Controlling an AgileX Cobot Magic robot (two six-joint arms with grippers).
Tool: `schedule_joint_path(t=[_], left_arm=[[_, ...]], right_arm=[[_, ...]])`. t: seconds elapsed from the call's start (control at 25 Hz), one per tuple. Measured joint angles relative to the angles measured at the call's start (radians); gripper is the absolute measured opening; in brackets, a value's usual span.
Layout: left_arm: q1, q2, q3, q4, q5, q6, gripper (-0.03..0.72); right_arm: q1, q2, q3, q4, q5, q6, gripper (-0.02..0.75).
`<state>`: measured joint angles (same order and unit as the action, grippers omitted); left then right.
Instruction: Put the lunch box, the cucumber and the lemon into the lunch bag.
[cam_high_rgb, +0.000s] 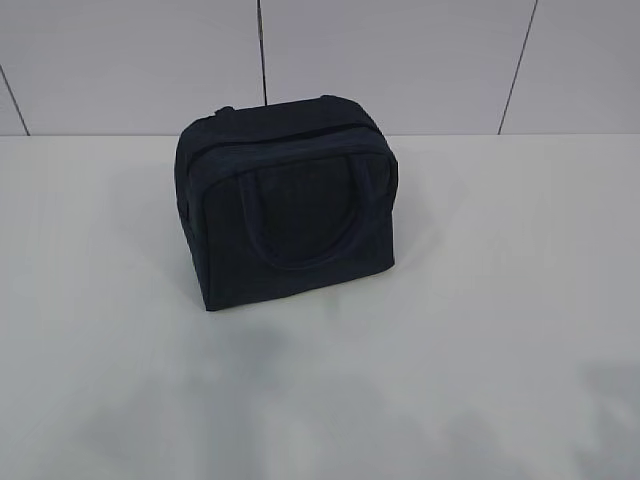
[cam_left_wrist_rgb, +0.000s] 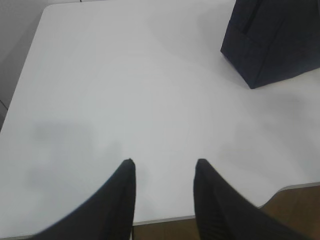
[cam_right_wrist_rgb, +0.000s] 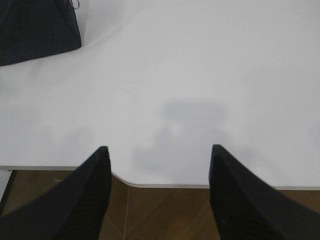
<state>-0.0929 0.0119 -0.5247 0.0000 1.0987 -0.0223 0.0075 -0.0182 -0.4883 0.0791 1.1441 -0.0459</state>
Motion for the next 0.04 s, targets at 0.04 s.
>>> schedule_joint_path(t=[0.04], left_arm=[[0.000,0.000,0.000,0.000,0.000,0.000,0.276]], right_arm=[[0.000,0.000,0.000,0.000,0.000,0.000,0.463]])
